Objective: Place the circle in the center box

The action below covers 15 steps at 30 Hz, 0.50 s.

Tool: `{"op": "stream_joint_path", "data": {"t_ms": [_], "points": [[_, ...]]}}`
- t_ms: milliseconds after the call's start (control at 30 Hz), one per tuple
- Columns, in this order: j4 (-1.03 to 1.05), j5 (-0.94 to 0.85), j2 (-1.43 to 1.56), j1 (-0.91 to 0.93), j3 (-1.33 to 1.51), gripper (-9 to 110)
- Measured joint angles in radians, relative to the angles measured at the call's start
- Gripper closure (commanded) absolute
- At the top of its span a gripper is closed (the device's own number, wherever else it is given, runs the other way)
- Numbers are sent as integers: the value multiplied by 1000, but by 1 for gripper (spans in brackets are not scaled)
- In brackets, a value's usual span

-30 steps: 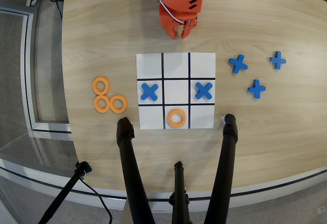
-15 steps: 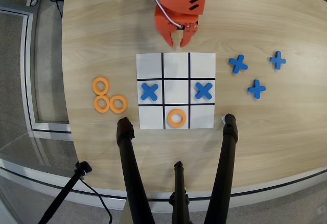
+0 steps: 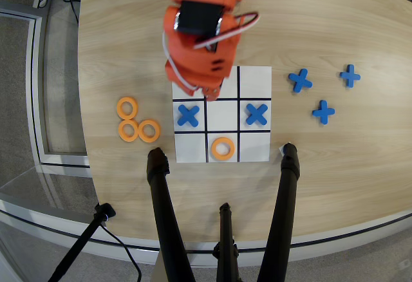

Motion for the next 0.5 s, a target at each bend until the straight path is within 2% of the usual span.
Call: {"op": "stream_joint_path", "data": {"t_ms": [300, 500], "points": [[0, 31, -431, 101, -436, 89], [0, 44, -637, 137, -618, 89]]}}
